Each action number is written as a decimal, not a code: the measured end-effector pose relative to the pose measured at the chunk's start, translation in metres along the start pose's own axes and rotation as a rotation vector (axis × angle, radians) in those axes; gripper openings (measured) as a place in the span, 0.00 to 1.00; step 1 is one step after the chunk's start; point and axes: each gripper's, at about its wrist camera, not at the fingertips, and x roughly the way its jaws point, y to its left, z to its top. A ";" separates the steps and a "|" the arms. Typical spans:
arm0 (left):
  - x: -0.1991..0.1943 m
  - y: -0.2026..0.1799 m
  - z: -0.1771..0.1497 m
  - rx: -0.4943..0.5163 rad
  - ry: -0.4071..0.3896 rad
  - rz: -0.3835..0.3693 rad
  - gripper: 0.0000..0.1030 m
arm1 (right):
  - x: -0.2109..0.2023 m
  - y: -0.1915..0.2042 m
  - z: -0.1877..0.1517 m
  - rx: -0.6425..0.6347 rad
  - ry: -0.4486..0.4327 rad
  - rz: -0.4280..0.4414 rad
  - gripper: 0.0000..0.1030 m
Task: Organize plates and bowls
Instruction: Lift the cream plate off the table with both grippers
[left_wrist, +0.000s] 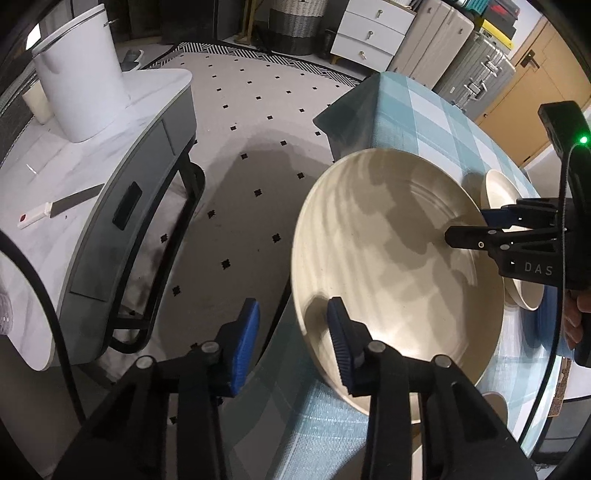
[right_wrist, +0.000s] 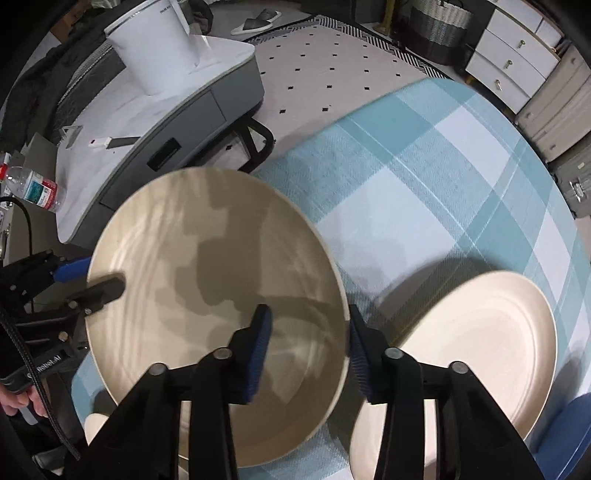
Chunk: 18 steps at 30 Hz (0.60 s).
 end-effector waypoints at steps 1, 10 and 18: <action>0.000 0.000 0.000 0.002 0.000 0.001 0.35 | 0.000 -0.001 -0.001 0.010 -0.003 0.002 0.35; 0.001 0.010 0.001 -0.033 0.023 -0.037 0.35 | -0.001 -0.006 -0.015 0.083 0.007 0.066 0.33; -0.001 0.010 -0.003 -0.034 0.025 -0.036 0.35 | -0.004 -0.012 -0.029 0.144 0.011 0.099 0.33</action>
